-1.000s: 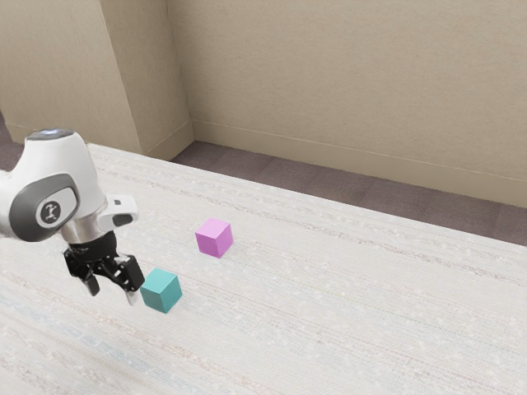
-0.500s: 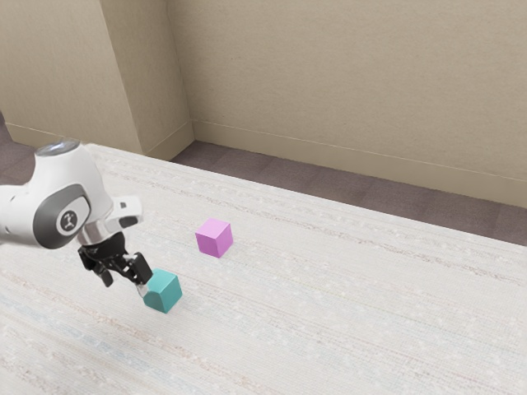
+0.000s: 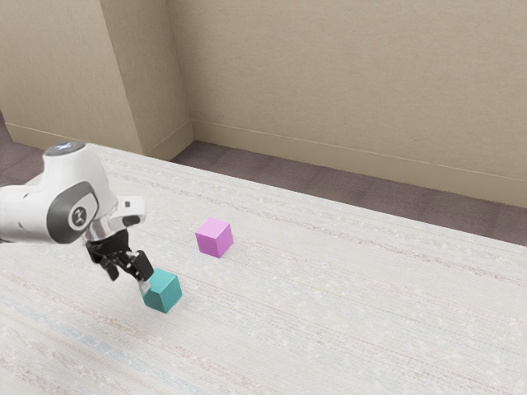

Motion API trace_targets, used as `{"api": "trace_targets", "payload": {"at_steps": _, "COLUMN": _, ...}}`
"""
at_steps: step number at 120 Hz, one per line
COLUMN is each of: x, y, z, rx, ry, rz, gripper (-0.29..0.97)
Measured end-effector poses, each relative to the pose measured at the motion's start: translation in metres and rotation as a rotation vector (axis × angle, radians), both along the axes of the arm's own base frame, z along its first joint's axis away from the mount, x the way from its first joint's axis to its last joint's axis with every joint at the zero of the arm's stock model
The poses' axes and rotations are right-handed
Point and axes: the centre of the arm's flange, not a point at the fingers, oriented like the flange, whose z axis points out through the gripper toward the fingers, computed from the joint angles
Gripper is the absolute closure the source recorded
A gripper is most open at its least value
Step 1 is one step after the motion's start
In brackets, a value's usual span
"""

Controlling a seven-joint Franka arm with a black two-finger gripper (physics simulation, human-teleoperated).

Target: Pick up the blue block with one arm, and put the blue block on the pink block with one arm

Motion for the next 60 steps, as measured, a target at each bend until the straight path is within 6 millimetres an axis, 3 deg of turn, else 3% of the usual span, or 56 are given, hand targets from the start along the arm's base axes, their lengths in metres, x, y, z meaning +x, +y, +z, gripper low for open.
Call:
{"api": "trace_targets", "payload": {"at_steps": 10, "x": 0.006, "y": -0.001, "z": 0.0, "rx": -0.025, "ry": -0.01, "rz": 0.015, "gripper": 0.0}}
{"api": "trace_targets", "payload": {"at_steps": 20, "x": 0.01, "y": -0.003, "z": -0.013, "rx": -0.048, "ry": 0.003, "rz": 0.039, "gripper": 0.0}}
{"api": "trace_targets", "payload": {"at_steps": 44, "x": 0.047, "y": -0.001, "z": -0.016, "rx": -0.066, "ry": -0.006, "rz": 0.064, "gripper": 0.0}}
{"api": "trace_targets", "payload": {"at_steps": 60, "x": 0.052, "y": -0.023, "z": -0.015, "rx": -0.031, "ry": 0.044, "rz": -0.007, "gripper": 0.0}}
